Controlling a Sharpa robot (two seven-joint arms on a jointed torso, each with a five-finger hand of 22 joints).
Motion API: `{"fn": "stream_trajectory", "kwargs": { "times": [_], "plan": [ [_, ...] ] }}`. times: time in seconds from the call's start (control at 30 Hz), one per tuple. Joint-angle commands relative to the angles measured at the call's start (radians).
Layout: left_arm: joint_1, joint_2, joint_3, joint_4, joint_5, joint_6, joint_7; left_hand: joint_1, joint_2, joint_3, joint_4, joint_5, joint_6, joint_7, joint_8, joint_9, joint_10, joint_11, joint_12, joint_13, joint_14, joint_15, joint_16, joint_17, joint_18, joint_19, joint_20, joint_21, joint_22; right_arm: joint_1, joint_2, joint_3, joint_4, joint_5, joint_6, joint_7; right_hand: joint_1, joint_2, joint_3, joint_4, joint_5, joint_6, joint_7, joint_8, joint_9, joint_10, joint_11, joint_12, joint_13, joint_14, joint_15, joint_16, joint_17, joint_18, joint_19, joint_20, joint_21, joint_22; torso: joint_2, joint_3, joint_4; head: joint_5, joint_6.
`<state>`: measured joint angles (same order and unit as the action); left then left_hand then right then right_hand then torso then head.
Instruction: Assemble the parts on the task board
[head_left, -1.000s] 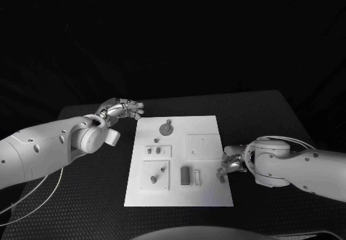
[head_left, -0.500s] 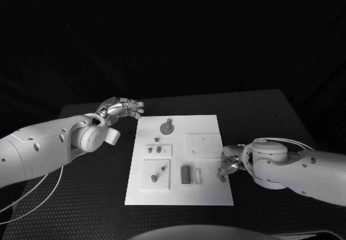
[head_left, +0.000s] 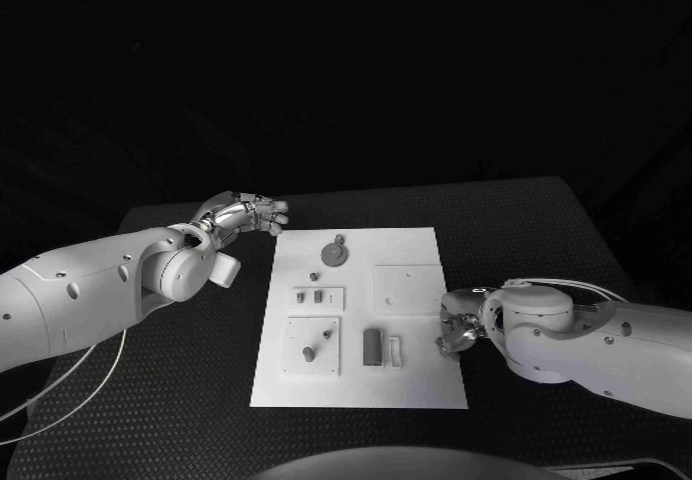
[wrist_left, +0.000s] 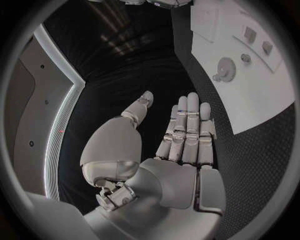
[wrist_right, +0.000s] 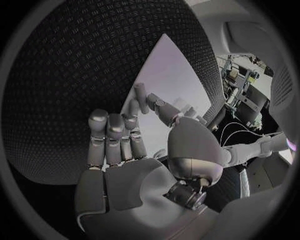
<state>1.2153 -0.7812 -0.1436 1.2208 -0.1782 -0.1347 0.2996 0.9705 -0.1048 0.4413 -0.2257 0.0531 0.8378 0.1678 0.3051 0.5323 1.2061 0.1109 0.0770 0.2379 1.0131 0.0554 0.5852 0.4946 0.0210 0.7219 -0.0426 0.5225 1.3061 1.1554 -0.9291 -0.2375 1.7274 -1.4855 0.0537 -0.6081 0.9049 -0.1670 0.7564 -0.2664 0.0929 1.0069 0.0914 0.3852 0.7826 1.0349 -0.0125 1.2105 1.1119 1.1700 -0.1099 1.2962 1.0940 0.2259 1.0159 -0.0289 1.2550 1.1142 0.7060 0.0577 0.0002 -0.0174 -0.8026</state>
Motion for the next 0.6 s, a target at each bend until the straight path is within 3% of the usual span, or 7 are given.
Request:
{"fn": "stream_trajectory", "kwargs": {
  "times": [0.03, 0.23, 0.4, 0.6],
  "plan": [
    [0.001, 0.001, 0.001, 0.004, -0.005, 0.014, 0.005, -0.009, 0.0, 0.0, 0.007, 0.002, 0.0, 0.005, -0.002, -0.001, -0.006, 0.003, -0.005, -0.001, 0.0, 0.007, -0.004, 0.002, 0.004, 0.001, 0.005, -0.007, 0.001, -0.015, 0.005, -0.011, 0.001, -0.019, 0.033, 0.005, 0.004, 0.0, -0.003, 0.001, -0.003, -0.004, 0.012, -0.078, -0.156, -0.002, 0.008, -0.003, 0.002, -0.002, 0.008, -0.007, 0.001, 0.036, 0.001, 0.009, 0.006, -0.002, 0.0, 0.0001, 0.0004, -0.001, 0.0],
    [0.001, -0.002, 0.001, 0.005, -0.006, 0.011, 0.005, -0.009, 0.0, 0.0, 0.007, 0.002, 0.0, 0.005, -0.002, -0.001, -0.006, 0.003, -0.005, -0.001, 0.0, 0.007, -0.004, 0.002, 0.004, 0.0, 0.005, -0.007, 0.001, -0.015, 0.005, -0.011, 0.011, -0.004, -0.024, 0.015, -0.004, 0.016, 0.007, 0.022, 0.016, 0.013, 0.01, -0.088, -0.176, 0.005, 0.006, -0.004, 0.003, 0.004, 0.009, -0.009, 0.003, 0.036, 0.003, 0.014, 0.008, -0.007, 0.0, 0.0003, 0.0001, -0.001, 0.002],
    [0.001, 0.0, 0.001, 0.007, -0.008, 0.014, 0.006, -0.009, 0.0, 0.0, 0.007, 0.002, 0.0, 0.005, -0.002, -0.001, -0.006, 0.003, -0.005, -0.001, 0.0, 0.007, -0.004, 0.002, 0.004, 0.0, 0.005, -0.007, 0.002, -0.014, -0.013, -0.01, 0.024, 0.051, -0.063, 0.025, -0.02, 0.008, 0.029, 0.043, 0.027, 0.03, 0.006, -0.092, -0.189, 0.015, 0.003, -0.005, 0.002, 0.011, 0.006, -0.011, 0.004, 0.036, 0.009, 0.015, 0.012, -0.012, 0.0, 0.0007, 0.002, 0.002, 0.002],
    [0.001, -0.001, 0.001, 0.007, -0.007, 0.013, 0.004, -0.011, -0.005, -0.002, 0.007, 0.002, 0.0, 0.005, -0.002, -0.001, -0.007, 0.003, -0.005, -0.001, -0.001, 0.007, -0.006, 0.004, 0.004, 0.0, 0.005, -0.008, 0.003, 0.015, -0.016, -0.01, 0.029, 0.182, -0.099, 0.037, -0.033, -0.006, 0.034, 0.059, 0.017, 0.038, 0.004, -0.093, -0.197, 0.021, 0.001, -0.007, 0.002, 0.017, 0.003, -0.012, 0.005, 0.036, 0.016, 0.014, 0.015, -0.017, 0.001, -0.0012, 0.001, 0.003, 0.003]
  ]
}}
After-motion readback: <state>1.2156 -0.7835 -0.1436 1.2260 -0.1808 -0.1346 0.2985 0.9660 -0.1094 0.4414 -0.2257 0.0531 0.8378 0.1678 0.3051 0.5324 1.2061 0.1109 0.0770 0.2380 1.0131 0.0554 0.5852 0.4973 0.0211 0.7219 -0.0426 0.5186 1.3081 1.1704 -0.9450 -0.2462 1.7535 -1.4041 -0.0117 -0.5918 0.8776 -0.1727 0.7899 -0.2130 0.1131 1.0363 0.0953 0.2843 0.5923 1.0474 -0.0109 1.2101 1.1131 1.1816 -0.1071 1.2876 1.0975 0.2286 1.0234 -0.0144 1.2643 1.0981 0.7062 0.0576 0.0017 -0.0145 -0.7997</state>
